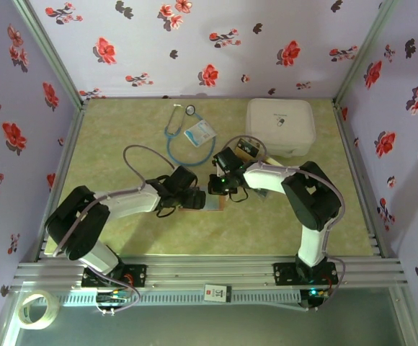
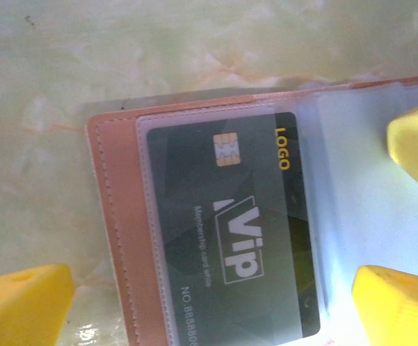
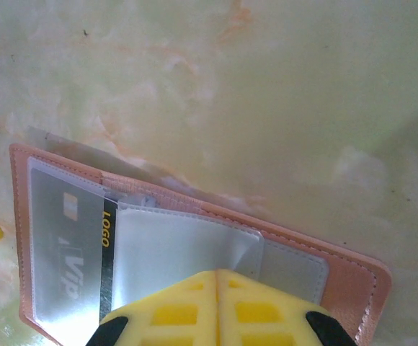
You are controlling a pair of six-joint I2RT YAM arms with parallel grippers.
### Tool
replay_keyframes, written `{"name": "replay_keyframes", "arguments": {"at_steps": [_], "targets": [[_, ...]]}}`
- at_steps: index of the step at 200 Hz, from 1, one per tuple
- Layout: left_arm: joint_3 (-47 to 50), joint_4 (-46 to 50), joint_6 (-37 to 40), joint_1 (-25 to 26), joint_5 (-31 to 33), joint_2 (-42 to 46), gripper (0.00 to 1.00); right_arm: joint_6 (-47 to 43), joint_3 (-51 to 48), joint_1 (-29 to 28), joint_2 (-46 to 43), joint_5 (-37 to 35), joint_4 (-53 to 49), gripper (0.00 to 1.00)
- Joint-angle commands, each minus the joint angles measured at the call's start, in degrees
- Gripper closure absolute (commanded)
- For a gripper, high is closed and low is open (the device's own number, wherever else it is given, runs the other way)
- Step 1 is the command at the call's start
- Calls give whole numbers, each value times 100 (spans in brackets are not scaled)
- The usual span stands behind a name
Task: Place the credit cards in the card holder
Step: Flip over the card slot in the card holder.
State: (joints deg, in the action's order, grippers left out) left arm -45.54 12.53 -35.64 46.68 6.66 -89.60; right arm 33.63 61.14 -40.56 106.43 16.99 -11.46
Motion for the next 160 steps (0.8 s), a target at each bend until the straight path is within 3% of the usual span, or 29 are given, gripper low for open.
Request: {"name": "replay_keyframes", "arguments": {"at_steps": [1, 135, 160], "targets": [[153, -348, -31, 99, -68, 218, 0, 87, 7, -57, 119, 73, 48, 94], [239, -172, 89, 158, 308, -242, 0, 79, 68, -75, 14, 54, -11, 94], [267, -121, 66, 157, 394, -282, 0, 72, 83, -58, -128, -2, -81, 88]]}}
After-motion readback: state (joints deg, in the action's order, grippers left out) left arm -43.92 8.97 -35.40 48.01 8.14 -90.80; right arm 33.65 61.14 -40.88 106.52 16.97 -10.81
